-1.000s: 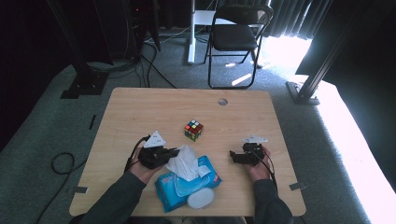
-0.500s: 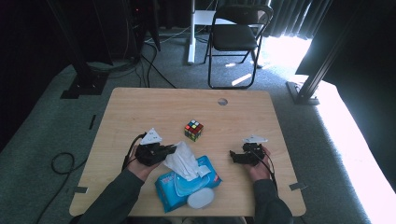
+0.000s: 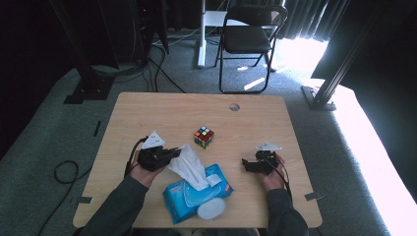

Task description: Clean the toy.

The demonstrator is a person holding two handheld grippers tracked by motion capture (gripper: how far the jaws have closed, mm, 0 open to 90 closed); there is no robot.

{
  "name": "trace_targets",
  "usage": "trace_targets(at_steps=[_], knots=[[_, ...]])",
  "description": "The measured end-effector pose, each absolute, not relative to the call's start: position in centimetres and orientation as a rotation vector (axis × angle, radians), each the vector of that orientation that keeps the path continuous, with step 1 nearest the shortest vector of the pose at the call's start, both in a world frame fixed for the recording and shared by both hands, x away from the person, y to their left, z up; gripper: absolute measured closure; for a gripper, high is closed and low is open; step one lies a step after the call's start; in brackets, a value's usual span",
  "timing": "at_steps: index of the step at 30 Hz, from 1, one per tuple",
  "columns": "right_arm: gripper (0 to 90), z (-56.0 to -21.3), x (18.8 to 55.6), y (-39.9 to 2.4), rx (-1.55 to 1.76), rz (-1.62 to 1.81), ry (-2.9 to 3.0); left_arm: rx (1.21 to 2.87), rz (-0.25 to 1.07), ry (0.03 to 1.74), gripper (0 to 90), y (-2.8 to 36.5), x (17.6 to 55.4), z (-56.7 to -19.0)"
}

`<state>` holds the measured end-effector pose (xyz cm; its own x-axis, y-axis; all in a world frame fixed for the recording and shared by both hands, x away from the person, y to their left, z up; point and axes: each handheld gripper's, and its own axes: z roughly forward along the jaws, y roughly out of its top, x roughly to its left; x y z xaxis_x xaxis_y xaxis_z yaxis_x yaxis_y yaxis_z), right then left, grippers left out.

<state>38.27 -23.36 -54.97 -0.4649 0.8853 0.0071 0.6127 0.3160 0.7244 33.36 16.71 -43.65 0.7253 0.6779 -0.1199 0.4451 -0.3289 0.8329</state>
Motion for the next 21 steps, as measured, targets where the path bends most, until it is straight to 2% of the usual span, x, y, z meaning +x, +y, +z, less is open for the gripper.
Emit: trace_targets(at_steps=[21], knots=[[13.4,-55.0,38.3,-23.4,1.331,0.947,2.196,1.881,0.381,0.982,88.2,19.5,34.4,-42.9]])
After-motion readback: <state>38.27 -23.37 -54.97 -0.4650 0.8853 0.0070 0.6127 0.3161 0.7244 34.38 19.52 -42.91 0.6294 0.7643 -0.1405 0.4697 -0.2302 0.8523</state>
